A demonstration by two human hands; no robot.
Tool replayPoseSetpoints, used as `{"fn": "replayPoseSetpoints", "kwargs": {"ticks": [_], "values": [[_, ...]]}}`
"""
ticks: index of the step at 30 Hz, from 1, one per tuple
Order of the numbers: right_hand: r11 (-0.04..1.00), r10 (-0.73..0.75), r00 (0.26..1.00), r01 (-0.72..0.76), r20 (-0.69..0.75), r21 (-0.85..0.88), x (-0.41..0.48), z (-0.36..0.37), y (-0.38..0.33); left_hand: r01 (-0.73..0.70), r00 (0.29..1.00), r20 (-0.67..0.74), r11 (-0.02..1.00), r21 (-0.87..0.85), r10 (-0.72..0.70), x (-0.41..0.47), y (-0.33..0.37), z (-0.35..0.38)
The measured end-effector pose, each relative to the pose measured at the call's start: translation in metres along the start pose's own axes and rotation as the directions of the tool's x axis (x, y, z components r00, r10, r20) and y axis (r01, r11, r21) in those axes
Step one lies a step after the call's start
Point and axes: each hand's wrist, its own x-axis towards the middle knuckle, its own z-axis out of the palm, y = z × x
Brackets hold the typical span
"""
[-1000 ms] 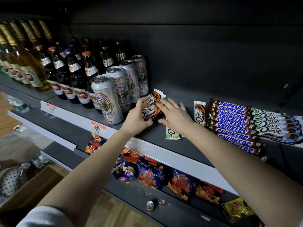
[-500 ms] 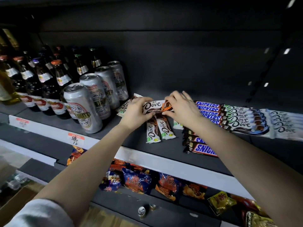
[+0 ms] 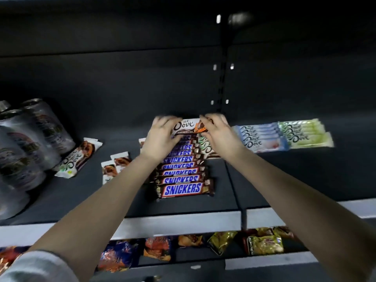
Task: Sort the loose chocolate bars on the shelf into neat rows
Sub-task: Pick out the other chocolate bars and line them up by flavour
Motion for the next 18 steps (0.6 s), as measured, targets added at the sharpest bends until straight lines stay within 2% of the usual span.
{"fn": "replayPoseSetpoints", "kwargs": {"ticks": [4, 10, 18], "values": [[0.995, 0.064, 0.998, -0.061, 0.027, -0.081, -0.019, -0.019, 0.043, -0.019, 0.997, 0.069, 0.999, -0.032, 0.021, 0.021, 0.037, 0.028], [0.982, 0.147, 0.989, -0.148, -0.012, -0.114, -0.056, -0.05, 0.104, -0.051, 0.988, 0.136, 0.993, -0.11, 0.066, 0.049, 0.094, 0.076], [0.956, 0.246, 0.969, -0.248, -0.032, -0.155, -0.108, -0.089, 0.174, -0.148, 0.977, 0.125, 0.97, -0.191, 0.173, 0.063, 0.169, 0.138]]}}
